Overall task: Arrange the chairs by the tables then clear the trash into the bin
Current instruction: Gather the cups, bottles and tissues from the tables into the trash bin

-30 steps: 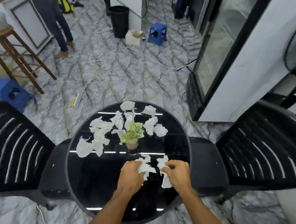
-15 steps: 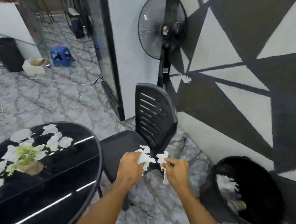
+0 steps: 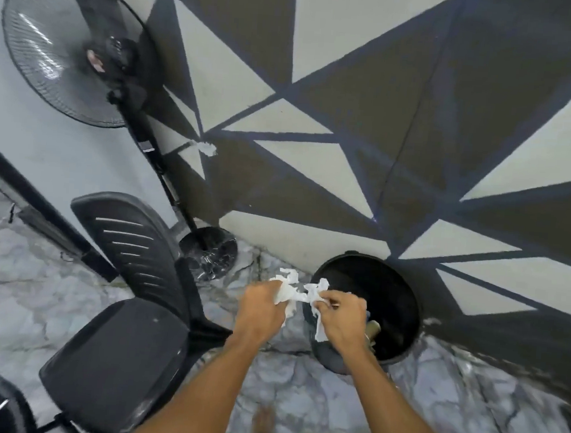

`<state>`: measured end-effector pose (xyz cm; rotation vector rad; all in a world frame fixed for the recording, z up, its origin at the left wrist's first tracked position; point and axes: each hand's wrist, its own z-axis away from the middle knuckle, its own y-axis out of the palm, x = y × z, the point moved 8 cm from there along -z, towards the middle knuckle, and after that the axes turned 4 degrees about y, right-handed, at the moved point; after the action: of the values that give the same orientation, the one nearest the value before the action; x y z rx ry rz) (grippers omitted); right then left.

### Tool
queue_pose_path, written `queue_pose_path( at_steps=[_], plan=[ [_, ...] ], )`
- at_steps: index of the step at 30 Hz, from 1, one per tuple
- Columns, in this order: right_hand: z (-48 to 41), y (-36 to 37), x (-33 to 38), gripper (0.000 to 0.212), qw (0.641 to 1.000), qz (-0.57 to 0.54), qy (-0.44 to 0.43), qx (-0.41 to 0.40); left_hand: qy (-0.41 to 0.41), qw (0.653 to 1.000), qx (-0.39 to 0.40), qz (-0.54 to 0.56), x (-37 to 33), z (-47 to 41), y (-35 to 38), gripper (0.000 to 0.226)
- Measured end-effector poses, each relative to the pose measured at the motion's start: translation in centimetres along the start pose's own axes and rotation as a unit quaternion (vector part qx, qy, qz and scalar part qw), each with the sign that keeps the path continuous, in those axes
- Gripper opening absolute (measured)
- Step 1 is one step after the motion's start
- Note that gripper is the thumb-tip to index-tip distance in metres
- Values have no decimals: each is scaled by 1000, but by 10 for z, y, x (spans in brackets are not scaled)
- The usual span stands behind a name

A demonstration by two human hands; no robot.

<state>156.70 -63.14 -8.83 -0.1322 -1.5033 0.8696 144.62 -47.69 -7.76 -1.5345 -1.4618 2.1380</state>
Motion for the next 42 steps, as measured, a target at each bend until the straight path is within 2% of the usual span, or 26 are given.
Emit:
queue_pose_path(
  at_steps=[6,9,12,16,18,20,22,26,28,34,39,42],
  plan=[
    [-74,-24,-47,13,997,-2,68,-32,33,998,42,23,-29,-82,64,3],
    [-107,-43,-79,19,990,-10,133,-50,-5,998,51,48,-31,-121,89,29],
    [-136,-59,-120,24,979,-29,190,-68,-5,997,71,28,-34,-156,119,34],
    [-160,-63,-171,8,966,-31,243,-86,-4,993,113,21,-39,-186,176,34],
    [-168,-54,-196,12,964,-14,255,-80,-6,990,142,18,-39,-190,210,33],
    [-175,-43,-227,14,962,0,265,-72,-16,985,172,14,-32,-191,250,33],
    [-184,-26,-262,6,956,4,288,-47,-39,981,190,14,-20,-191,290,33],
    [-204,25,-351,12,935,-26,353,2,-101,971,216,9,28,-192,377,33],
    [-211,51,-396,12,925,-24,380,-10,-115,966,232,-20,56,-192,420,30],
    [-225,132,-496,12,861,-51,505,-28,-121,943,285,-119,129,-203,519,24],
    [-226,198,-537,11,835,7,550,22,-110,915,351,-166,176,-205,577,31],
    [-227,221,-559,17,825,46,561,51,-91,910,364,-174,195,-204,601,45]
  ],
)
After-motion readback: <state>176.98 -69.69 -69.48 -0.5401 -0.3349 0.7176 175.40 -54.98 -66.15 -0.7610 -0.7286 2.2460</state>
